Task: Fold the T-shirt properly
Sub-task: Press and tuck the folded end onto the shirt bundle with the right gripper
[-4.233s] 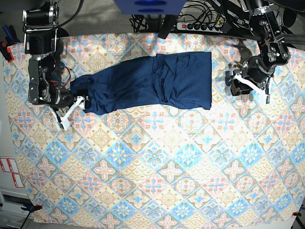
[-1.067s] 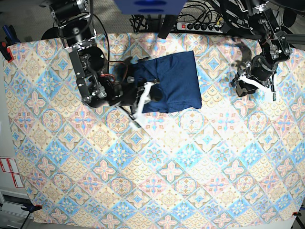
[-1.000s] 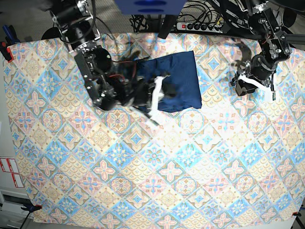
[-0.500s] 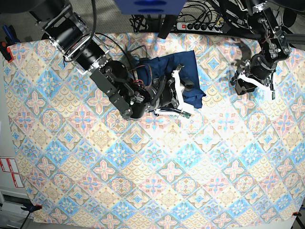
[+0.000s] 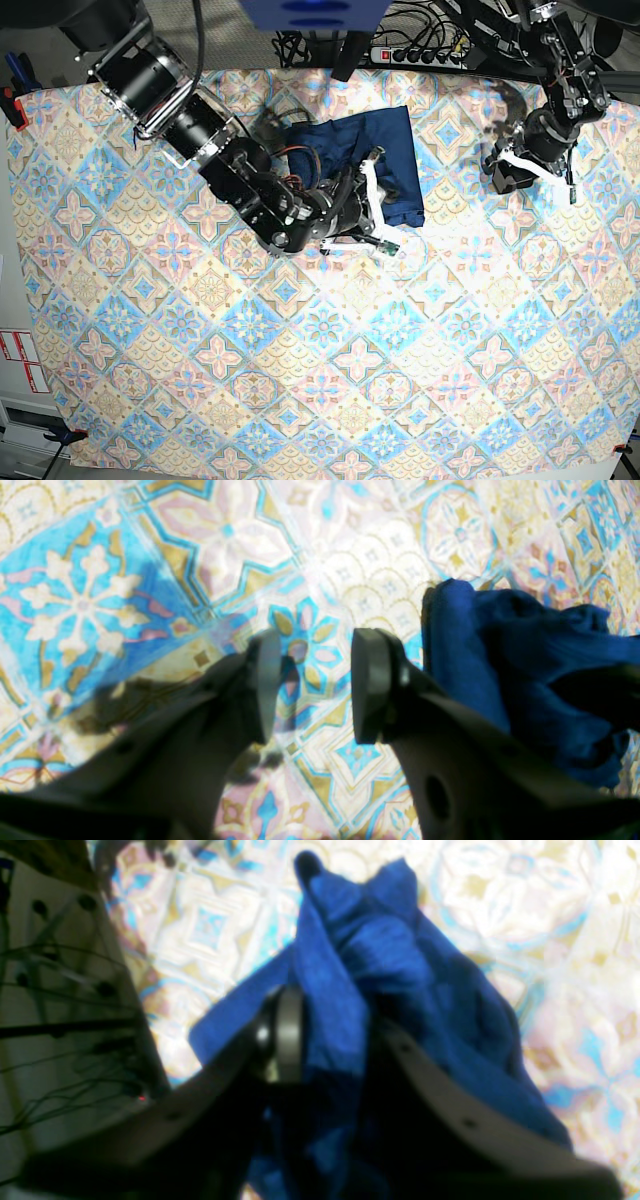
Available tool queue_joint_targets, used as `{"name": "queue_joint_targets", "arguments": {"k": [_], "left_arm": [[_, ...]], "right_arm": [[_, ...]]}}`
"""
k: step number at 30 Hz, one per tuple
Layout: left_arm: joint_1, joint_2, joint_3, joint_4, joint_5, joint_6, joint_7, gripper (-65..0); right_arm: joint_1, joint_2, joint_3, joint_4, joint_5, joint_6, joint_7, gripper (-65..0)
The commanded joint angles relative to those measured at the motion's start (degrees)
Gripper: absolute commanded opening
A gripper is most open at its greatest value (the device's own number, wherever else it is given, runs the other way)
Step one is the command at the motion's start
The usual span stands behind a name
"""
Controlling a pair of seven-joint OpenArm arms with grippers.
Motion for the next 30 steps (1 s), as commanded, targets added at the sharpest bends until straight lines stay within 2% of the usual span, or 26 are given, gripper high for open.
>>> {"name": "queue_joint_targets", "arguments": {"k": [1,3,6,8,13,17,21,24,26,30], "left_arm": [[-0.15,-0.69,-0.19,1.11,-0.77,-0.36,-1.02,-42.8],[-0.15,-0.69,-0.19,1.02,-0.77,-0.36,-1.02,-42.8],[-0.15,-0.69,-0.19,1.02,-0.77,-0.36,-1.02,-42.8],[-0.15,-0.69,-0.19,1.02,-0.77,-0.36,-1.02,-42.8],[-0.15,-0.78,-0.19,1.02,-0.77,-0.36,-1.02,-42.8],[-0.15,-0.78,-0.01,1.02,-0.77,-0.36,-0.85,-42.8],[-0.50,-0.69,0.07,1.02,-0.77,-0.45,-0.76,-42.8],[-0.59,-0.69,0.16,1.02,-0.77,-0.45,-0.76,-42.8],[-0.59,-0.69,0.16,1.02,-0.77,-0.45,-0.76,-42.8],[-0.59,-0.69,0.16,1.02,-0.77,-0.45,-0.76,-42.8]], "right_arm": [[1.35,-0.56,0.36,1.88,0.91,0.32,1.23,-47.9],[1.35,-0.56,0.36,3.99,0.91,0.32,1.23,-43.0],[1.35,-0.56,0.62,7.42,0.91,0.24,1.23,-40.2],[1.35,-0.56,2.65,9.35,0.91,0.24,1.32,-40.8],[-1.02,-0.12,14.08,10.58,0.91,0.24,0.97,-43.2],[-4.45,1.11,19.53,9.35,-1.99,0.24,0.97,-48.4],[-6.21,1.11,19.44,6.54,-6.57,0.24,0.88,-55.5],[-7.35,1.11,18.82,4.78,-7.36,0.24,0.88,-56.4],[-7.35,1.11,15.92,4.96,-7.36,0.24,0.79,-56.5],[-6.82,1.11,5.90,5.13,-7.36,0.32,0.79,-56.4]]}}
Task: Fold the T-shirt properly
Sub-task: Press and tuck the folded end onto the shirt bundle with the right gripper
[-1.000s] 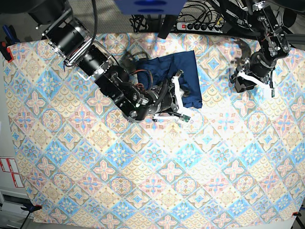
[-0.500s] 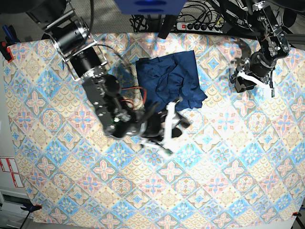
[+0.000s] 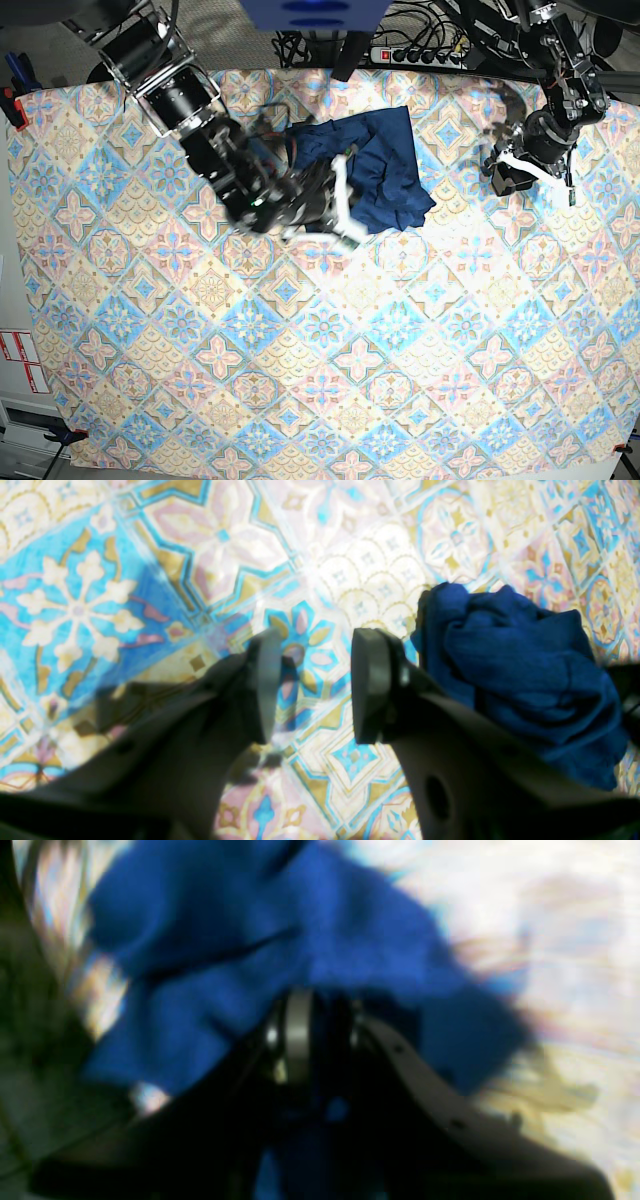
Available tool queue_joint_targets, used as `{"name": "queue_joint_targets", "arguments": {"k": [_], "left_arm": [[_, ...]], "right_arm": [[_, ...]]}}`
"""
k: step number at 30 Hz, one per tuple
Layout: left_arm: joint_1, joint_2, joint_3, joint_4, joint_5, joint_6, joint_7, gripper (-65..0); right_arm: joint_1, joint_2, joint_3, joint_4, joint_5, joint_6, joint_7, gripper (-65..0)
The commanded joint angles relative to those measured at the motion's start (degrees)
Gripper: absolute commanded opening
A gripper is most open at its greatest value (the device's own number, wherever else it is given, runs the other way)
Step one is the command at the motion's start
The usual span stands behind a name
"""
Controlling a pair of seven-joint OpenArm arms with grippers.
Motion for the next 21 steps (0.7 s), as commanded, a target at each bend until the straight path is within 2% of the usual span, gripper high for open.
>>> {"name": "queue_joint_targets", "arguments": {"k": [1,7,11,15,21], "left_arm": [[-0.29,-0.71,-0.14,1.04,-0.77,-0.42,-0.82,-42.8],[-0.29,-0.80,-0.14,1.22,-0.77,-0.42,-0.82,-42.8],[-0.29,-0.98,-0.14,1.30,-0.77,-0.42,-0.82,-42.8],[-0.29,-1.07,-0.14,1.30,-0.77,-0.51,-0.82,-42.8],[0.06,-1.68,2.58,1.30,-0.77,-0.51,-0.74,-42.8]], "right_arm": [[2.10,-0.77,-2.29,1.07,1.19,0.48,1.10,-56.4],[8.17,-1.03,-16.36,0.54,1.28,0.48,1.36,-56.4],[10.10,-1.74,-17.76,0.72,1.36,0.57,1.10,-56.4],[10.28,-1.74,-15.21,1.16,1.36,0.57,1.45,-56.4],[7.11,-1.74,-0.36,3.79,1.19,0.57,1.62,-56.4]]}}
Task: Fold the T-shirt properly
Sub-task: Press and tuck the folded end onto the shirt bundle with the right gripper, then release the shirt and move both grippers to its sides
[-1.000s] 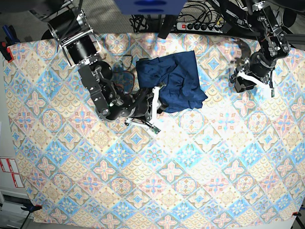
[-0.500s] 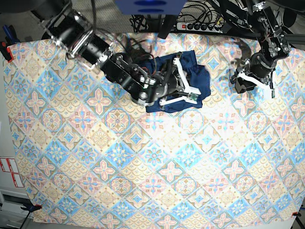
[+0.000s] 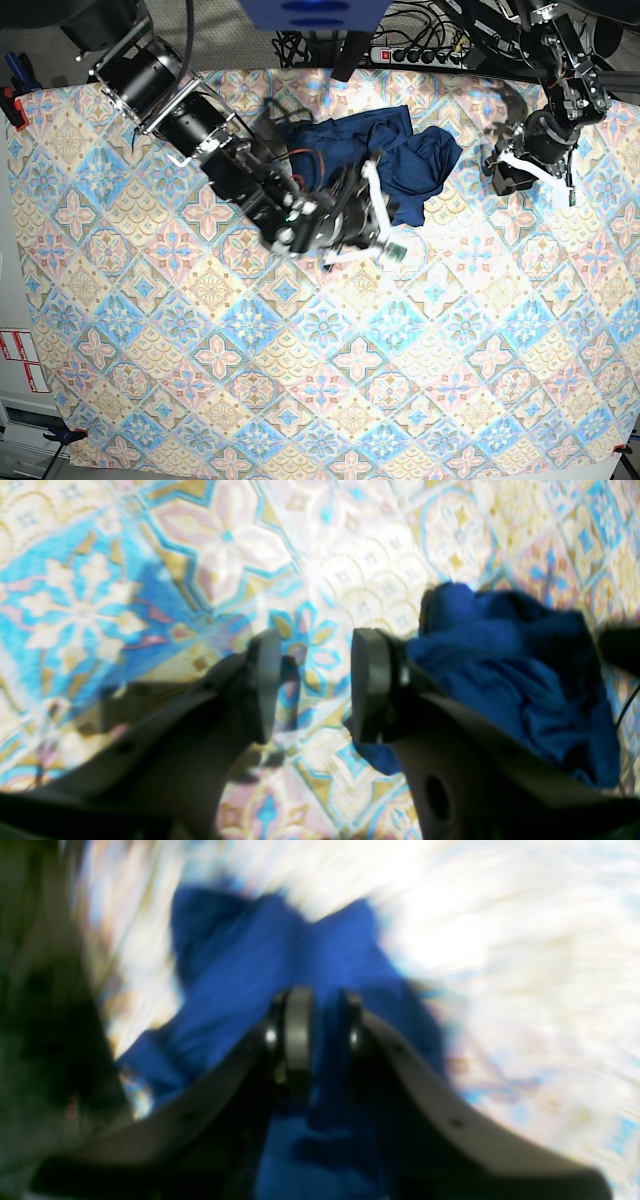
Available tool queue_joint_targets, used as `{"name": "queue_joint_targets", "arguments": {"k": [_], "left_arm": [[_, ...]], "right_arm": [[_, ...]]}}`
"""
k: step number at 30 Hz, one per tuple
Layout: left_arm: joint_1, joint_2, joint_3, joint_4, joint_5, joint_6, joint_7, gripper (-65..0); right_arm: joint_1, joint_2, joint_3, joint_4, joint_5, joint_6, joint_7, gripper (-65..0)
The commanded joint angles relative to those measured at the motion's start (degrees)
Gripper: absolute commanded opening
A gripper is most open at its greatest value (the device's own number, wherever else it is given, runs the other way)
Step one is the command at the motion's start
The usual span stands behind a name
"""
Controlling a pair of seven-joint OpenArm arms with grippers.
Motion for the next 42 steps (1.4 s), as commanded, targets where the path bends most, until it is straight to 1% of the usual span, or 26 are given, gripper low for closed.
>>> {"name": "queue_joint_targets", "arguments": {"k": [1,3,4,6,8,12,16,18,20,23,26,29,31,34,36,39,42], "left_arm": [[-0.24,-1.33,0.95,1.50,-0.99,-0.53,-0.71,-42.8],[-0.15,-2.30,3.06,2.47,-0.99,-0.53,-0.71,-42.8],[-0.07,-2.39,3.94,3.09,-0.99,-0.53,-0.71,-42.8],[-0.07,-2.39,4.99,4.40,-0.99,-0.53,-0.71,-42.8],[-0.07,-2.48,6.75,5.72,-0.99,-0.53,-0.71,-42.8],[-0.15,-2.48,10.62,7.92,-0.82,-0.53,-0.71,-42.8],[-0.33,-2.48,10.79,8.01,-0.64,-0.53,-0.98,-42.8],[-0.24,-2.48,9.47,8.01,-0.82,-0.53,-1.07,-42.8],[-0.24,-2.13,6.40,7.83,-0.90,-0.53,-1.07,-42.8],[-0.42,-2.04,2.00,7.66,-0.90,-0.53,-1.07,-42.8],[-0.50,-1.25,-1.34,7.30,-0.90,-0.53,-1.07,-42.8],[-0.59,-1.07,-2.04,5.28,-0.90,-0.53,-1.07,-42.8],[-0.59,-1.07,-2.04,3.88,-0.90,-0.53,-1.07,-42.8],[-0.24,-0.90,-1.95,3.00,-0.90,-0.53,-1.07,-42.8],[-0.24,-0.90,-1.87,2.91,-0.90,-0.53,-0.89,-42.8],[-0.50,-0.90,-1.78,1.06,-0.82,-0.53,-0.71,-42.8],[-1.91,-0.90,-0.64,-2.63,-0.82,-0.53,-0.71,-42.8]], "right_arm": [[-0.24,-0.36,3.09,1.46,0.90,0.33,0.66,-56.4],[-1.64,-0.36,8.89,1.72,0.90,0.33,0.66,-56.4],[-1.91,-0.36,10.65,1.37,0.90,0.33,0.57,-56.4],[-1.91,-0.36,10.30,0.05,0.90,0.33,0.49,-56.4],[-1.91,-0.36,8.37,-1.71,0.90,0.33,0.49,-56.4],[-1.91,-0.36,1.77,-3.91,0.90,0.33,0.57,-56.4],[-1.73,-0.45,-4.29,-3.91,0.90,0.33,0.57,-56.4],[-1.38,-0.45,-7.11,-3.73,0.90,0.33,0.57,-56.4],[-0.50,-0.71,-9.39,-3.91,0.90,0.33,0.57,-56.3],[-0.32,-0.71,-10.62,-3.38,0.99,0.33,0.57,-56.3],[-0.06,-0.80,-10.36,-1.80,1.08,0.41,0.57,-56.3],[0.55,-0.80,-10.18,-0.65,1.08,0.41,0.66,-56.3],[0.47,-0.80,-7.11,-0.74,0.90,0.33,1.72,-56.3],[0.20,-0.80,-1.39,-1.09,0.90,0.33,4.79,-56.3],[0.20,-0.80,1.51,-1.18,0.90,0.33,5.41,-55.3],[0.20,-0.80,3.88,-1.18,0.90,0.33,5.23,-51.1],[0.20,-0.80,4.41,-1.09,0.90,0.33,5.23,-49.8]]}}
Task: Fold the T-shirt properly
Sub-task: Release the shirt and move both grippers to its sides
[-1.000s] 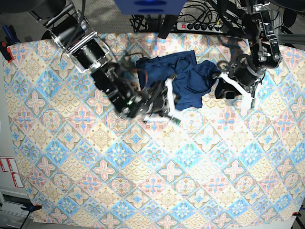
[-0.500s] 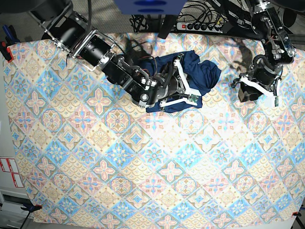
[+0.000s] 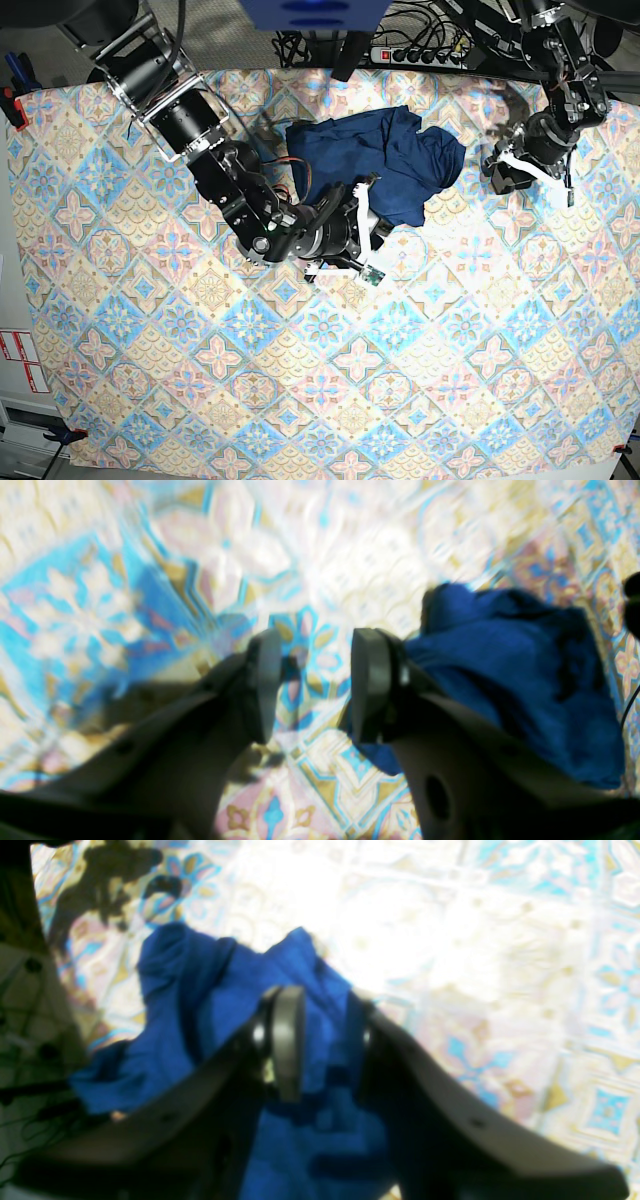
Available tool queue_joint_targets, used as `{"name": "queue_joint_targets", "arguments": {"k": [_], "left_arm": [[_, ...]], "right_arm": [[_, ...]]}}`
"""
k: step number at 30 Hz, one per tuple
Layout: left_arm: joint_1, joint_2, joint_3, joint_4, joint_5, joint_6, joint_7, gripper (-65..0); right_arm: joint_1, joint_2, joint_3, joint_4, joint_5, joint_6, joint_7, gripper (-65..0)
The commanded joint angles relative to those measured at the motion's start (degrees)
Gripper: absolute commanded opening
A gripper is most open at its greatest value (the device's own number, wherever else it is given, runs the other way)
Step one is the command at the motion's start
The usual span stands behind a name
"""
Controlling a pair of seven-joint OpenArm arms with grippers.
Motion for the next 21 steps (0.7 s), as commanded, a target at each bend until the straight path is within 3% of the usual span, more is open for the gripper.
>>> {"name": "queue_joint_targets", "arguments": {"k": [1,10,15,21], "left_arm": [[-1.50,-0.70,1.43,-0.49,-0.49,-0.23,-0.93,-42.8],[-6.16,-0.79,7.32,-5.15,-0.22,-0.05,-0.93,-42.2],[-6.86,-0.96,9.69,-5.15,3.47,-0.05,-1.20,-42.4],[-7.21,-4.13,10.13,-5.07,4.61,-0.14,-1.37,-42.8]], "right_arm": [[1.36,-0.40,0.39,0.87,0.90,0.15,1.23,-50.1],[-1.54,1.18,0.39,1.05,0.82,0.15,1.59,-50.1],[-1.98,3.20,0.39,1.58,0.82,0.06,1.50,-50.1],[-2.68,5.31,0.48,1.67,0.82,-0.02,1.76,-50.1]]}}
